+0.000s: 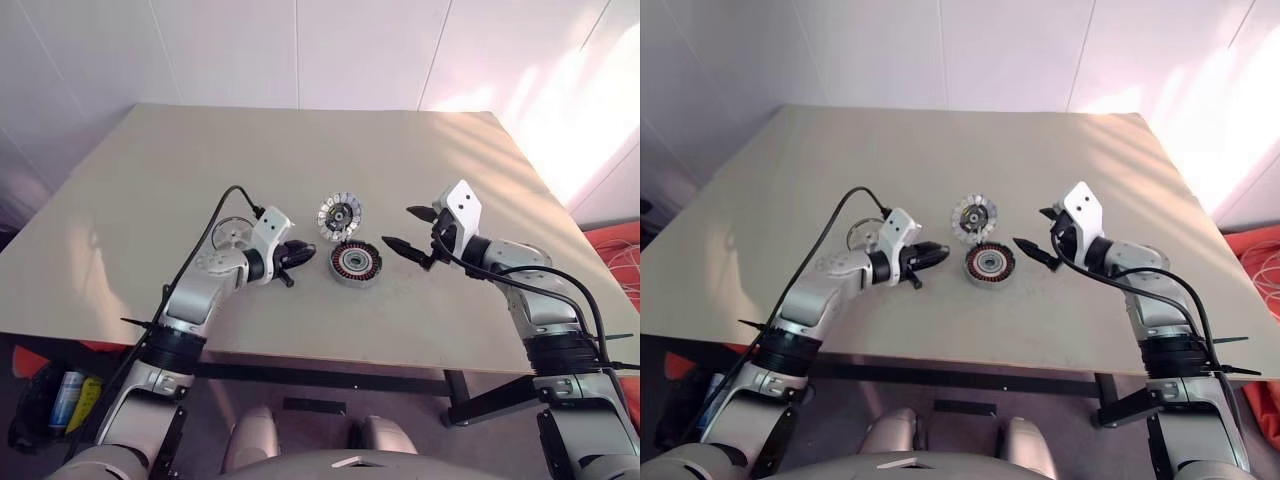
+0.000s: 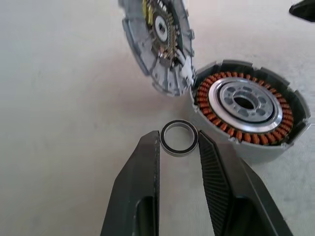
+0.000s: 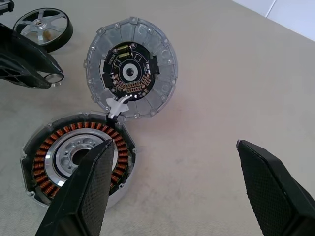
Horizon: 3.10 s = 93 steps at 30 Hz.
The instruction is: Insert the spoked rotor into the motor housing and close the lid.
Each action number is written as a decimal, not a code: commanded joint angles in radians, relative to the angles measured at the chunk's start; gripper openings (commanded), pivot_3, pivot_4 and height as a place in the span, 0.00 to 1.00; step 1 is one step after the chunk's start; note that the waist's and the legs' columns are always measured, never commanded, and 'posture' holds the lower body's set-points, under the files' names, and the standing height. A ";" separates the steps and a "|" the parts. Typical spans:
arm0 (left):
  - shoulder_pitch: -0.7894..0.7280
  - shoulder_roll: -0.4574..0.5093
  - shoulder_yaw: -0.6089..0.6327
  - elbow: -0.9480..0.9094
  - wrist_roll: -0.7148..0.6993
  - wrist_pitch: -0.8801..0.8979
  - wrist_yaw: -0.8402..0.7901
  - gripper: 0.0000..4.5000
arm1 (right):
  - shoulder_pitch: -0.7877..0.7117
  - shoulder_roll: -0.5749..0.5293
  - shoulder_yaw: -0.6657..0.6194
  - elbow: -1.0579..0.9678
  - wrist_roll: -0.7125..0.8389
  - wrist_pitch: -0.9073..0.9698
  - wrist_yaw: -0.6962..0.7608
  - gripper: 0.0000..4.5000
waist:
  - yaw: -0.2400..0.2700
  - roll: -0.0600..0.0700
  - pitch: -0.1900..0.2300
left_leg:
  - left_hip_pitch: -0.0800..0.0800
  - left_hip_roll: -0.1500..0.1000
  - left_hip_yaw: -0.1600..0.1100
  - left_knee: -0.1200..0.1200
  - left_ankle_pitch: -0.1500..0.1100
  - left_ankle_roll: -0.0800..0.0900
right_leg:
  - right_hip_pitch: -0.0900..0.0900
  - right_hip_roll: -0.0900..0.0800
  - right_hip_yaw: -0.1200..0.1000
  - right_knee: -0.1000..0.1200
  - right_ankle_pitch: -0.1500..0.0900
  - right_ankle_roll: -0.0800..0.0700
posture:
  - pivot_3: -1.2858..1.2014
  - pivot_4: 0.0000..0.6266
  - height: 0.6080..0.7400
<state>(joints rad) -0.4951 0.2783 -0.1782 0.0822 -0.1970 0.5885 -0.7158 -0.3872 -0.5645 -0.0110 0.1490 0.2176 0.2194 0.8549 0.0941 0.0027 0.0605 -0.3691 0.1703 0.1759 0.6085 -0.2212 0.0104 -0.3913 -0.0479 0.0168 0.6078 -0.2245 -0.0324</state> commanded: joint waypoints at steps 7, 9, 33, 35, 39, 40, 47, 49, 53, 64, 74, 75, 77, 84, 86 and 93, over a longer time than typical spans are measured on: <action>-0.099 -0.044 -0.048 0.062 -0.010 -0.017 -0.055 0.19 | -0.017 -0.004 -0.022 -0.013 0.008 -0.021 -0.010 1.00 | 0.001 0.000 0.000 | -0.001 0.000 0.000 0.000 0.000 0.000 | -0.001 0.000 0.000 0.000 0.000 0.000 | 0.52 0.00 1.00; -0.111 -0.054 -0.052 0.073 -0.015 -0.001 -0.062 0.19 | -0.015 -0.004 -0.023 -0.014 0.008 -0.021 -0.012 1.00 | 0.001 0.000 0.000 | -0.001 0.000 0.000 0.000 0.000 0.000 | 0.000 0.000 0.000 0.000 0.000 0.000 | 0.52 0.00 1.00; -0.259 -0.167 -0.108 0.329 0.016 -0.037 -0.137 0.19 | -0.005 0.005 -0.026 -0.028 0.010 -0.030 -0.042 1.00 | 0.002 0.000 0.000 | 0.000 0.000 0.000 0.000 0.000 0.001 | 0.000 0.000 0.000 0.000 0.000 0.000 | 0.52 0.00 1.00; -0.268 -0.174 -0.110 0.348 0.025 -0.050 -0.140 0.19 | -0.003 0.004 -0.028 -0.031 0.011 -0.030 -0.044 1.00 | 0.002 0.000 0.000 | -0.001 0.000 0.000 0.000 0.000 0.001 | 0.000 0.000 0.000 0.000 0.000 0.000 | 0.52 0.00 1.00; -0.278 -0.182 -0.113 0.379 0.037 -0.073 -0.146 0.19 | 0.001 0.003 -0.030 -0.035 0.013 -0.029 -0.049 1.00 | 0.002 0.000 0.000 | 0.000 0.000 0.000 0.000 0.000 0.001 | 0.000 0.000 0.000 0.000 0.000 0.000 | 0.52 0.00 1.00; -0.281 -0.184 -0.113 0.390 0.042 -0.080 -0.144 0.19 | 0.001 0.003 -0.030 -0.035 0.013 -0.030 -0.050 1.00 | 0.002 0.000 0.000 | 0.000 0.000 0.000 0.000 0.000 0.001 | 0.000 0.000 0.000 0.000 0.000 0.000 | 0.52 0.00 1.00; -0.289 -0.196 -0.109 0.428 0.060 -0.112 -0.144 0.19 | -0.001 0.004 -0.030 -0.034 0.014 -0.032 -0.051 1.00 | 0.003 0.000 0.000 | -0.001 0.000 0.000 0.000 0.000 0.001 | 0.000 0.000 0.000 0.000 0.000 0.000 | 0.52 0.00 1.00; -0.291 -0.197 -0.107 0.437 0.065 -0.122 -0.144 0.35 | -0.004 0.005 -0.029 -0.031 0.013 -0.033 -0.053 1.00 | 0.003 0.000 0.000 | -0.001 0.000 0.000 0.000 0.001 0.001 | 0.000 0.000 0.000 0.000 0.000 0.000 | 0.52 0.00 1.00; -0.307 -0.208 -0.088 0.480 0.084 -0.131 -0.089 0.59 | -0.008 0.007 -0.027 -0.027 0.010 -0.036 -0.055 1.00 | 0.003 0.000 0.000 | 0.000 0.000 0.000 0.000 0.001 0.001 | 0.000 0.000 0.000 0.000 0.000 0.000 | 0.52 0.00 1.00; -0.292 -0.182 -0.026 0.379 0.025 -0.106 -0.121 0.59 | -0.014 0.012 -0.020 -0.020 0.008 -0.039 -0.054 1.00 | 0.003 0.000 0.001 | -0.001 0.000 0.000 0.000 0.001 0.002 | 0.000 -0.001 -0.001 0.000 0.000 0.000 | 0.52 0.00 1.00; -0.166 -0.054 0.051 0.052 -0.102 0.110 -0.140 0.59 | 0.013 0.017 -0.006 -0.063 0.020 -0.008 -0.032 1.00 | 0.001 0.000 0.001 | -0.001 0.000 0.000 -0.001 0.001 0.002 | 0.000 -0.001 -0.001 0.000 0.000 0.000 | 0.52 0.00 1.00; -0.147 -0.031 0.062 0.027 -0.103 0.118 -0.132 0.59 | 0.022 0.016 -0.003 -0.074 0.022 -0.002 -0.028 1.00 | 0.000 0.000 0.001 | -0.001 0.000 0.000 -0.001 0.001 0.002 | 0.000 -0.001 -0.001 0.000 0.000 0.000 | 0.52 0.00 1.00; -0.099 0.026 0.082 -0.020 -0.095 0.122 -0.114 0.59 | 0.043 0.016 0.003 -0.104 0.028 0.019 -0.020 1.00 | -0.001 0.000 0.001 | 0.000 0.000 0.000 -0.001 0.001 0.002 | 0.000 -0.001 -0.001 0.000 0.000 0.000 | 0.52 0.00 1.00; 0.081 0.169 0.193 -0.200 -0.131 0.170 -0.048 0.59 | 0.089 0.024 0.043 -0.199 0.023 0.096 -0.021 1.00 | -0.001 0.001 0.002 | -0.001 0.000 0.000 -0.002 0.001 0.001 | -0.001 -0.001 -0.001 -0.001 0.000 0.000 | 0.52 0.00 1.00; 0.121 0.183 0.218 -0.244 -0.147 0.188 -0.029 0.59 | 0.082 0.028 0.050 -0.194 0.018 0.101 -0.023 1.00 | 0.000 0.001 0.002 | -0.001 0.000 0.000 -0.002 0.001 0.001 | 0.000 -0.001 -0.001 -0.001 0.000 0.000 | 0.52 0.00 1.00; 0.209 0.171 0.238 -0.342 -0.191 0.228 0.035 0.59 | 0.044 0.037 0.079 -0.182 0.007 0.128 -0.021 1.00 | -0.003 0.001 0.002 | 0.000 0.000 0.000 -0.002 0.001 0.000 | 0.000 -0.001 -0.001 -0.001 0.000 0.000 | 0.52 0.00 1.00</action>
<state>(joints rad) -0.2845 0.4485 0.0402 -0.2113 -0.3693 0.8121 -0.6963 -0.3115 -0.5260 0.0656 -0.0108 0.2195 0.3404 0.8312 0.0915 0.0033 0.0622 -0.3688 0.1705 0.1756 0.6064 -0.2201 0.0108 -0.3914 -0.0485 0.0154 0.6071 -0.2249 -0.0322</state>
